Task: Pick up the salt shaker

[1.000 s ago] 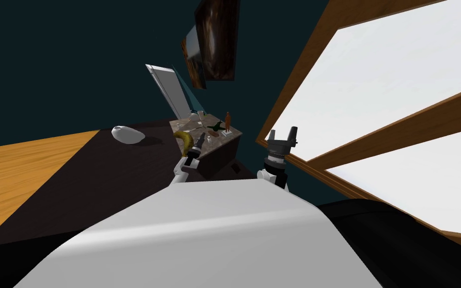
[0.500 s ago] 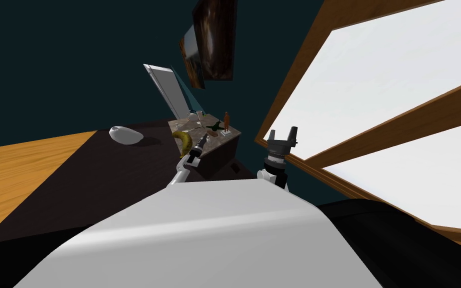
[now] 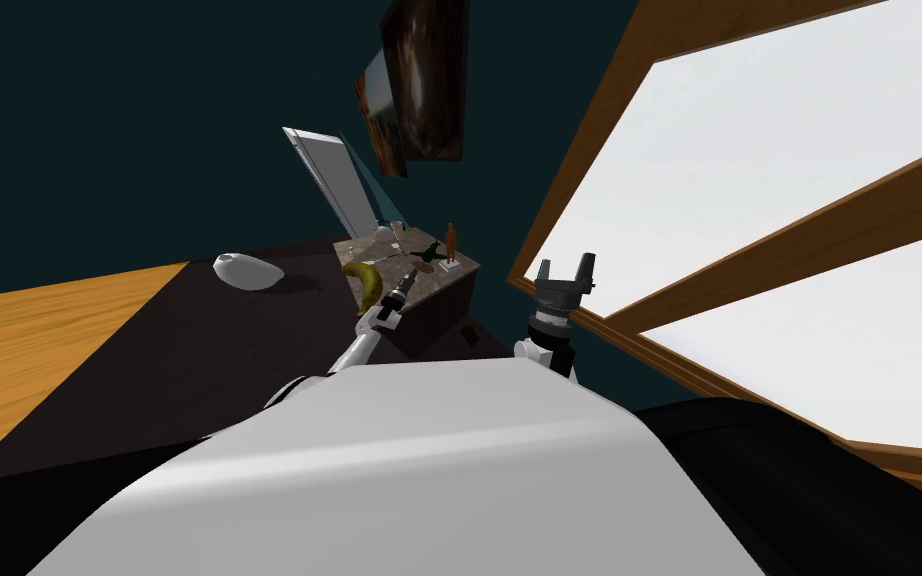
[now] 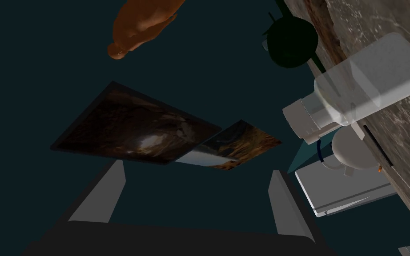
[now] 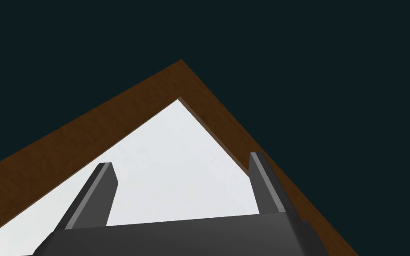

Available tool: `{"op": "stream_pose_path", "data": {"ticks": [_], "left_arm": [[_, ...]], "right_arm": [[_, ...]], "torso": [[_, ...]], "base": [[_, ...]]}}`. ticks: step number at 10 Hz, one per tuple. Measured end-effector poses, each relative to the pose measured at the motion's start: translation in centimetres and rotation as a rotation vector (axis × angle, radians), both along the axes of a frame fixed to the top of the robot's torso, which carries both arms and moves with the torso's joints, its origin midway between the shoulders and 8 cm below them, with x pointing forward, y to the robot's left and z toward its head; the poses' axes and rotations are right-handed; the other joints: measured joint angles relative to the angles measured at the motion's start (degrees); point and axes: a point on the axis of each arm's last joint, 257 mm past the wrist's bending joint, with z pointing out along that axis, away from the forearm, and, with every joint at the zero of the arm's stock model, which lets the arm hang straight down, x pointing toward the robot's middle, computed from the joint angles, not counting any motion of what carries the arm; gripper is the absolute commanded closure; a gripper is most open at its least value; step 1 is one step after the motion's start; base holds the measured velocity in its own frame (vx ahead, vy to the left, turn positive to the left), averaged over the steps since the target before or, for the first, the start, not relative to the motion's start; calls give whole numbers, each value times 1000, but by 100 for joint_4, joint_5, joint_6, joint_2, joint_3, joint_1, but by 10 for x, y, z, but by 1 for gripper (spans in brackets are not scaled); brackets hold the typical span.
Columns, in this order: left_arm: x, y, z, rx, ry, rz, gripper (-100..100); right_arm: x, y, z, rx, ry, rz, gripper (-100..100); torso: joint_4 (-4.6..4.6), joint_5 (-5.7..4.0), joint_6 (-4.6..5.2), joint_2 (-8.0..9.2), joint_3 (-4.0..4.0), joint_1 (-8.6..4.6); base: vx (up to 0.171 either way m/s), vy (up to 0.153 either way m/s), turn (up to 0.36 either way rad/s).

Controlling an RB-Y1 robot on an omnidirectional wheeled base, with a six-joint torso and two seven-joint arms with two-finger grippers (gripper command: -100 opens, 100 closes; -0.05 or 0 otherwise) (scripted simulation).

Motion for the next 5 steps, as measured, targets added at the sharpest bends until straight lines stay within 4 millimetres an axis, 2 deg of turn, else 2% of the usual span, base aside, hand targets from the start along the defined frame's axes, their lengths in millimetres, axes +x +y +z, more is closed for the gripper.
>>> {"op": "stream_pose_path", "data": {"ticks": [5], "left_arm": [[17,8,-24,86,63,18,-100]], "right_arm": [[0,0,0,0,0,0,0]], "torso": [[0,0,0,-1,0,1]], "base": [[-10,-15,-16]]}}
